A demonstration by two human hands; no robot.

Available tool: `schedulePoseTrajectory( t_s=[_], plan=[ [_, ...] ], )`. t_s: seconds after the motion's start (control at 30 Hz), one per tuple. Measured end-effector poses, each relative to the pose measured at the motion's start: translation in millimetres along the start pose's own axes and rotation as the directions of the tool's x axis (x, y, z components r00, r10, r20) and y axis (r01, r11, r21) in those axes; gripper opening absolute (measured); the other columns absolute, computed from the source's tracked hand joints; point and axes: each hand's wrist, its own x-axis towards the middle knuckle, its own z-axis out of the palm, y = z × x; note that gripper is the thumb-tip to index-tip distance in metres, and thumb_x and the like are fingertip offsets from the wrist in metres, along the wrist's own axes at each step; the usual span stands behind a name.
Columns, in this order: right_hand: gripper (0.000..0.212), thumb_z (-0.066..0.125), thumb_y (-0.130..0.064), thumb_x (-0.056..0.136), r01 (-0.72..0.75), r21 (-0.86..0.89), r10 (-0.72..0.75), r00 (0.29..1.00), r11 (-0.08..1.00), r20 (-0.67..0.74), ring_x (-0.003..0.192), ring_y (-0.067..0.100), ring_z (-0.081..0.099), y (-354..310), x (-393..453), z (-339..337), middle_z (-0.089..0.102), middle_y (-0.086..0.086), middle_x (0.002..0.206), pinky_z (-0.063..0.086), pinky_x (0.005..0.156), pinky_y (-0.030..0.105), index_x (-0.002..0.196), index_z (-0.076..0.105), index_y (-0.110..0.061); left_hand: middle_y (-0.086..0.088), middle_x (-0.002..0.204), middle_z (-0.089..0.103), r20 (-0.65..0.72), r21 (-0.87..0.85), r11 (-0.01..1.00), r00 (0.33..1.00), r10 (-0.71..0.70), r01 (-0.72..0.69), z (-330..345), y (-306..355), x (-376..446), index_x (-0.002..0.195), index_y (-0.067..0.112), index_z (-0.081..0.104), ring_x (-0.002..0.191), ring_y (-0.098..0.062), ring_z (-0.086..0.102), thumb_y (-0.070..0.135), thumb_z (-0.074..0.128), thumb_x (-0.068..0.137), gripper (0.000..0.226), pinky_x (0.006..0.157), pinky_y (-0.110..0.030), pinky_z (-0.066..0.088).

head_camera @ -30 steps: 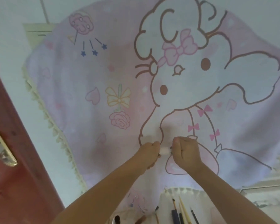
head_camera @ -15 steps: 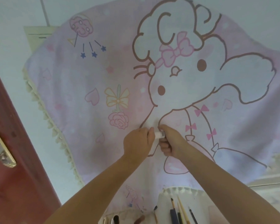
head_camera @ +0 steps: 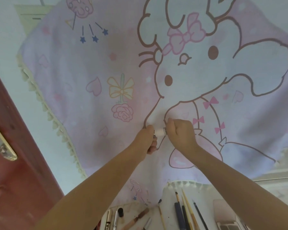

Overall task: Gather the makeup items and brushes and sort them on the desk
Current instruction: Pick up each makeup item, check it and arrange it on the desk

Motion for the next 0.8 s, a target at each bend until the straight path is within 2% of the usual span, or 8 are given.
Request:
schedulePoseTrajectory(
  t_s=[0.1, 0.2, 0.27, 0.4, 0.5, 0.6, 0.67, 0.8],
  plan=[
    [0.042, 0.035, -0.034, 0.092, -0.049, 0.078, 0.042, 0.995, 0.996, 0.090, 0.040, 0.006, 0.027, 6, -4, -4, 0.030, -0.009, 0.045, 0.028, 0.039, 0.016, 0.051, 0.029, -0.026, 0.000, 0.052, 0.032, 0.009, 0.036, 0.997, 0.998, 0.066, -0.066, -5, -3, -2, 0.065, 0.013, 0.037, 0.024, -0.004, 0.028, 0.019, 0.029, 0.095, 0.032, 0.030, -0.010, 0.025],
    [0.043, 0.038, -0.028, 0.096, -0.397, 0.263, 0.315, 0.899, 0.879, 0.304, 0.034, 0.003, 0.034, 7, -5, -14, 0.039, -0.007, 0.041, 0.026, 0.036, 0.009, 0.055, 0.042, -0.015, -0.002, 0.055, 0.040, -0.031, 0.261, 0.937, 0.968, 0.249, -0.233, -11, -10, 5, 0.069, 0.008, 0.046, 0.042, -0.011, 0.038, 0.028, 0.028, 0.099, 0.040, 0.048, -0.022, 0.036],
    [0.041, 0.039, -0.027, 0.096, -0.498, 0.320, 0.343, 0.834, 0.806, 0.433, 0.028, 0.001, 0.033, 9, -7, -17, 0.042, -0.009, 0.033, 0.028, 0.035, 0.011, 0.059, 0.047, -0.011, -0.004, 0.059, 0.045, -0.047, 0.385, 0.864, 0.928, 0.369, -0.324, -16, -13, 6, 0.077, 0.003, 0.052, 0.053, -0.017, 0.042, 0.031, 0.026, 0.100, 0.044, 0.062, -0.029, 0.037],
    [0.019, 0.054, -0.005, 0.088, -0.401, 0.340, 0.199, 0.844, 0.850, 0.498, 0.045, -0.002, 0.053, 7, -11, -22, 0.057, -0.005, 0.060, 0.046, 0.049, 0.013, 0.074, 0.051, -0.018, -0.013, 0.073, 0.052, -0.079, 0.434, 0.842, 0.917, 0.390, -0.320, -23, -17, 7, 0.086, -0.007, 0.063, 0.070, -0.022, 0.048, 0.034, 0.026, 0.099, 0.057, 0.070, -0.038, 0.043],
    [0.034, 0.060, 0.006, 0.081, -0.382, 0.375, 0.142, 0.835, 0.845, 0.531, 0.068, -0.002, 0.060, 11, -14, -22, 0.058, -0.006, 0.082, 0.053, 0.061, 0.015, 0.087, 0.051, -0.027, -0.008, 0.061, 0.048, -0.056, 0.394, 0.869, 0.936, 0.347, -0.299, -27, -26, 9, 0.060, 0.008, 0.050, 0.055, -0.023, 0.044, 0.036, 0.027, 0.099, 0.053, 0.058, -0.032, 0.038],
    [0.010, 0.052, -0.015, 0.090, -0.503, 0.359, 0.216, 0.768, 0.786, 0.603, 0.057, 0.007, 0.060, 4, -16, -21, 0.061, -0.003, 0.076, 0.050, 0.052, 0.020, 0.093, 0.052, -0.025, -0.006, 0.057, 0.045, -0.051, 0.397, 0.869, 0.938, 0.343, -0.296, -27, -34, 8, 0.056, 0.012, 0.045, 0.049, -0.018, 0.040, 0.036, 0.027, 0.099, 0.052, 0.053, -0.028, 0.034],
    [0.022, 0.041, -0.025, 0.095, -0.519, 0.290, 0.255, 0.742, 0.804, 0.620, 0.044, 0.008, 0.055, 3, -17, -18, 0.060, 0.001, 0.062, 0.045, 0.046, 0.021, 0.080, 0.055, -0.018, -0.005, 0.057, 0.045, -0.043, 0.409, 0.862, 0.937, 0.346, -0.299, -27, -37, 7, 0.060, 0.008, 0.048, 0.049, -0.017, 0.040, 0.034, 0.026, 0.099, 0.052, 0.053, -0.027, 0.035],
    [0.020, 0.057, -0.003, 0.086, -0.347, 0.326, 0.154, 0.855, 0.879, 0.496, 0.054, -0.006, 0.057, 6, -25, -10, 0.060, -0.007, 0.071, 0.048, 0.055, 0.011, 0.077, 0.057, -0.021, -0.005, 0.054, 0.043, -0.044, 0.394, 0.874, 0.944, 0.328, -0.285, -30, -41, 6, 0.056, 0.010, 0.044, 0.047, -0.018, 0.038, 0.031, 0.026, 0.100, 0.052, 0.053, -0.028, 0.034]
  ],
)
